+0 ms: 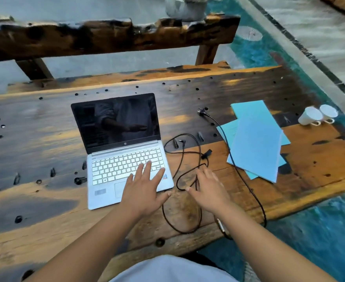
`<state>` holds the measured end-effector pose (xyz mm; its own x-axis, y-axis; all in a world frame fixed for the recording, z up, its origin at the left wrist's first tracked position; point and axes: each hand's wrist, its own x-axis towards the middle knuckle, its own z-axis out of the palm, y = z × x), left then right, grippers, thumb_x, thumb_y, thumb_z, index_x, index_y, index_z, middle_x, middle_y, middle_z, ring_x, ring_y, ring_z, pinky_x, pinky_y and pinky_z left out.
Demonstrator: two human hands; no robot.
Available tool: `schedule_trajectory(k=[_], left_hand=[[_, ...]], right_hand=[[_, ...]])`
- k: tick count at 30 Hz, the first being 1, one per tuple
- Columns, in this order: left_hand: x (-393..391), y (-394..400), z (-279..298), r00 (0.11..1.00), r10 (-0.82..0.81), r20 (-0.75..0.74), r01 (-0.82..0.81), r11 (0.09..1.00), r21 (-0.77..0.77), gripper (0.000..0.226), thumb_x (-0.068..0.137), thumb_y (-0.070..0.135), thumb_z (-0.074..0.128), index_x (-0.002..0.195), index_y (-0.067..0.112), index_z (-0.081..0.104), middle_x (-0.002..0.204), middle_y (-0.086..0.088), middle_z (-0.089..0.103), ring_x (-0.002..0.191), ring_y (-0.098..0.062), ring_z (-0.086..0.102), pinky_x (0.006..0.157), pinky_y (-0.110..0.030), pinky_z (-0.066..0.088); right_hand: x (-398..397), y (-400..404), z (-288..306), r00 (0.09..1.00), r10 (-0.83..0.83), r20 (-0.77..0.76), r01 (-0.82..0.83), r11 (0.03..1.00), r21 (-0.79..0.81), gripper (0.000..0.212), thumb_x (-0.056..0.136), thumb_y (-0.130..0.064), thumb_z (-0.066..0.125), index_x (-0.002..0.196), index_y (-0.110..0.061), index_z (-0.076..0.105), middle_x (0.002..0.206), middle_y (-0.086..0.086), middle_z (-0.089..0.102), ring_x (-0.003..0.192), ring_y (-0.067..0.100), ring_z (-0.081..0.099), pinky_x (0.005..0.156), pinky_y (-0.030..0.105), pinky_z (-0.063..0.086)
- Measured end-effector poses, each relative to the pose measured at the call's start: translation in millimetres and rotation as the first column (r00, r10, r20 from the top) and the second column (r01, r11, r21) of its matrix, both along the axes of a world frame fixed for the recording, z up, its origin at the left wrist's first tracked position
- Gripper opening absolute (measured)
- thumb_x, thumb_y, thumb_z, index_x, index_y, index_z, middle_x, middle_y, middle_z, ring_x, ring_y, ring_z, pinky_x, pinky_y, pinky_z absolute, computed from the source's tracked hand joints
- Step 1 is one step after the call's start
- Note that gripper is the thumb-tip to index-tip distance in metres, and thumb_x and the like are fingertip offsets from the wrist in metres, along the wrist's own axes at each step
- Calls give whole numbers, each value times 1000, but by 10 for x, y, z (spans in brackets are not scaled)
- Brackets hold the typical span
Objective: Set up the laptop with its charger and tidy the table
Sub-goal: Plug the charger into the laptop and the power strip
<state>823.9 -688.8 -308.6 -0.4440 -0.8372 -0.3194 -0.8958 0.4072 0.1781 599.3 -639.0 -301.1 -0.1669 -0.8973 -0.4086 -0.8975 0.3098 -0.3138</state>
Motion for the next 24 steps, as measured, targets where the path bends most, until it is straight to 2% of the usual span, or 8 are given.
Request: schedule_trajectory(k=[6, 13, 15, 19, 24], left_hand=[[-404, -181, -105, 996, 72, 47, -73, 997, 11, 81, 84, 78, 23, 153, 43, -2, 165, -6, -7, 151, -28, -6, 118, -50, 11], [-646, -456, -289, 975, 219, 36, -220, 974, 55, 81, 88, 71, 33, 155, 35, 6, 165, -6, 2, 151, -27, 1, 119, -49, 17], [-697, -562, -363, 972, 231, 46, -234, 969, 75, 82, 89, 70, 34, 155, 32, 7, 165, -5, 3, 151, -27, 2, 119, -49, 18], [-769, -821, -559, 971, 234, 40, -237, 966, 100, 82, 90, 66, 38, 156, 25, 9, 165, -6, 4, 151, -25, 3, 119, -48, 19], [-764, -1182, -810, 977, 211, 29, -212, 973, 85, 76, 93, 59, 42, 154, 19, 19, 163, -6, 15, 150, -25, 11, 116, -50, 24]], right_hand=[[-488, -454, -214, 995, 74, 68, -74, 997, -2, 74, 90, -55, 54, 150, -20, 29, 162, 5, 20, 148, 27, 20, 114, 41, 28], [-723, -1018, -545, 983, 143, 112, -147, 989, 25, 64, 87, -53, 55, 137, -14, 44, 143, 9, 44, 132, 34, 39, 103, 45, 40], [-736, -1163, -627, 981, 146, 126, -152, 987, 44, 60, 86, -51, 56, 133, -13, 48, 137, 8, 50, 128, 33, 44, 101, 43, 43], [-731, -1539, -843, 983, 144, 118, -152, 986, 64, 57, 86, -46, 58, 134, -16, 51, 139, 8, 52, 128, 30, 46, 102, 40, 42], [-699, -2075, -1109, 989, 59, 136, -67, 996, 54, 47, 91, -35, 59, 133, -14, 55, 131, 15, 56, 123, 35, 50, 98, 38, 43]])
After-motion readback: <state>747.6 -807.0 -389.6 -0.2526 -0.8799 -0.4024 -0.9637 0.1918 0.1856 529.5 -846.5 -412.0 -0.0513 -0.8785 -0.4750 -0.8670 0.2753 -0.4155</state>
